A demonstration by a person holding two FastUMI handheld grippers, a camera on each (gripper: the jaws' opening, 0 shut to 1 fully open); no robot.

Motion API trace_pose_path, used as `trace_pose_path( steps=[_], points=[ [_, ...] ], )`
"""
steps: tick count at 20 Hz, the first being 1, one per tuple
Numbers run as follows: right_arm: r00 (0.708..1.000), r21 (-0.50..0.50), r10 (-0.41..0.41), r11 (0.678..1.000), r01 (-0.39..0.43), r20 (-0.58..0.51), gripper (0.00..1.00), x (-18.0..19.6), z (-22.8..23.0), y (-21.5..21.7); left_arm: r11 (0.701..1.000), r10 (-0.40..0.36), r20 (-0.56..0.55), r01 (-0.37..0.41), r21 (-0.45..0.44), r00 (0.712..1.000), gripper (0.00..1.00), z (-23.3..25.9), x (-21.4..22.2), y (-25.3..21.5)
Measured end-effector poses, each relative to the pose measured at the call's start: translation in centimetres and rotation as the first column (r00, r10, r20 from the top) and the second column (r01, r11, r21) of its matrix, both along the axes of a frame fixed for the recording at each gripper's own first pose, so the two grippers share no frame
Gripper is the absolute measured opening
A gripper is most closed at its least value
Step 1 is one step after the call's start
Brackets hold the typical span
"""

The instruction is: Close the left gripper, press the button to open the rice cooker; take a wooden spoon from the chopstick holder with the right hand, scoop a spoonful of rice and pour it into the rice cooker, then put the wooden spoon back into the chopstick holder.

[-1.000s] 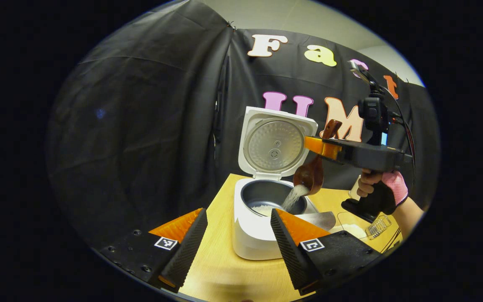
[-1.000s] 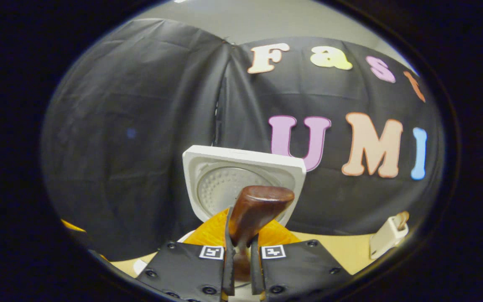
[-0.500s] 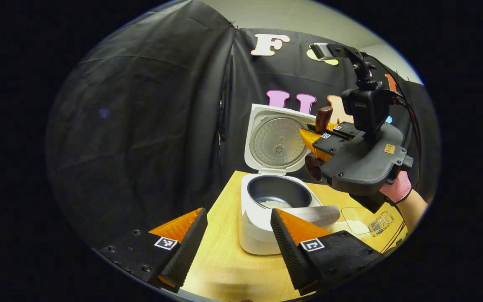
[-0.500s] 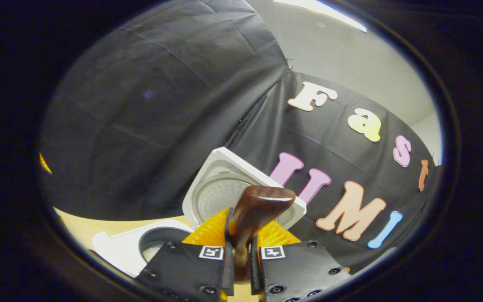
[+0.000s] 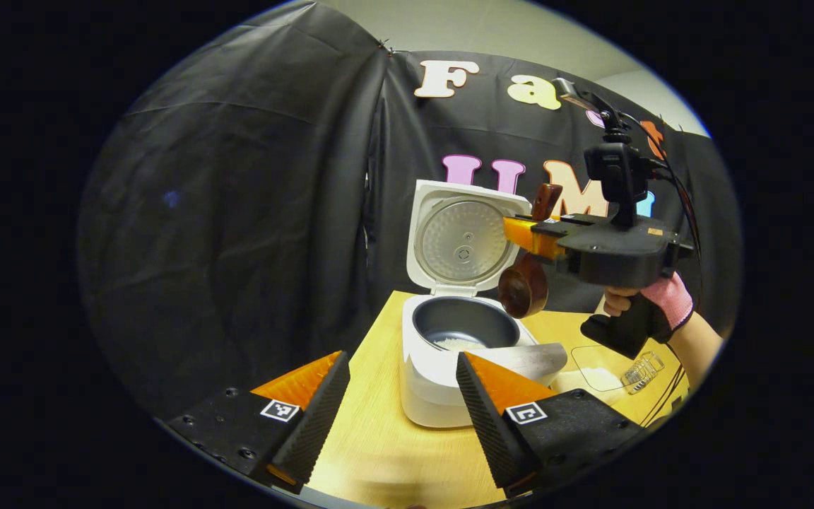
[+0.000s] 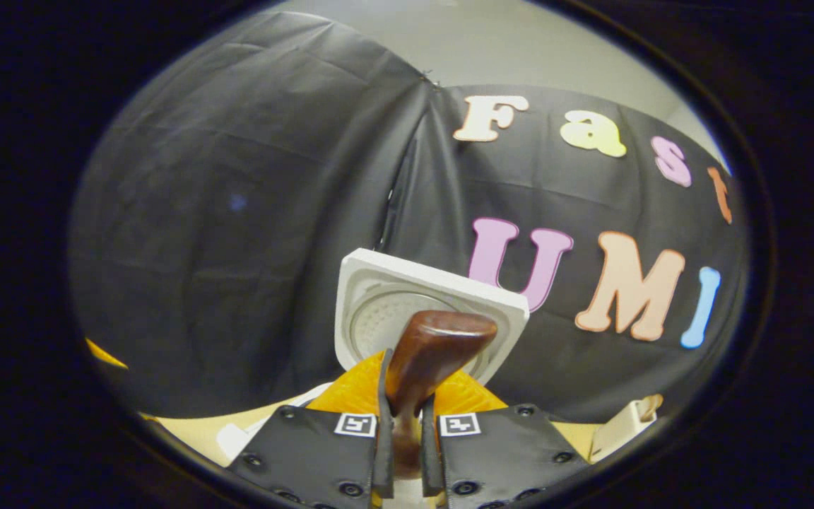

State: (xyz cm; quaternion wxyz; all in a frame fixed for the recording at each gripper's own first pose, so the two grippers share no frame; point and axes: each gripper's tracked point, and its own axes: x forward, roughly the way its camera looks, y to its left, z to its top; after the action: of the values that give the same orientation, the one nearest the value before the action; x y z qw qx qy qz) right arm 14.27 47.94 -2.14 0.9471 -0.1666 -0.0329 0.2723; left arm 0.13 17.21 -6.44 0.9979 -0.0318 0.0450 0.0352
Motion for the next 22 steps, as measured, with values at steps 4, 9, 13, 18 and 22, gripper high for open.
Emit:
trace_pose_path(
  steps=[4,9,13,18,22],
  points=[
    [0.988,0.191,0.017,0.981,0.012,-0.152,0.18,0.7,0.3,-2.8,1.000,-0.029,0.002,0.029,0.010,1.000,0.90,-0.4,-0.5,-1.3],
    [0.974,0.365,0.043,0.930,0.043,-0.224,0.17,0.6,2.2,-8.5,0.998,-0.068,-0.003,0.068,0.015,0.998,0.90,0.3,0.1,-3.9],
    [0.957,0.484,0.049,0.869,0.100,-0.287,0.18,1.1,3.7,-14.4,0.995,-0.096,-0.010,0.096,0.019,0.995,0.90,0.3,0.2,-6.0],
    [0.956,0.502,-0.069,0.839,0.210,-0.284,0.17,2.1,5.1,-25.7,0.993,-0.115,-0.012,0.115,0.019,0.993,0.90,0.7,1.1,-9.2],
    [0.942,0.471,-0.188,0.828,0.304,-0.277,0.20,2.8,5.3,-35.7,0.992,-0.124,-0.013,0.124,0.028,0.992,0.90,1.0,1.6,-12.0]
  ],
)
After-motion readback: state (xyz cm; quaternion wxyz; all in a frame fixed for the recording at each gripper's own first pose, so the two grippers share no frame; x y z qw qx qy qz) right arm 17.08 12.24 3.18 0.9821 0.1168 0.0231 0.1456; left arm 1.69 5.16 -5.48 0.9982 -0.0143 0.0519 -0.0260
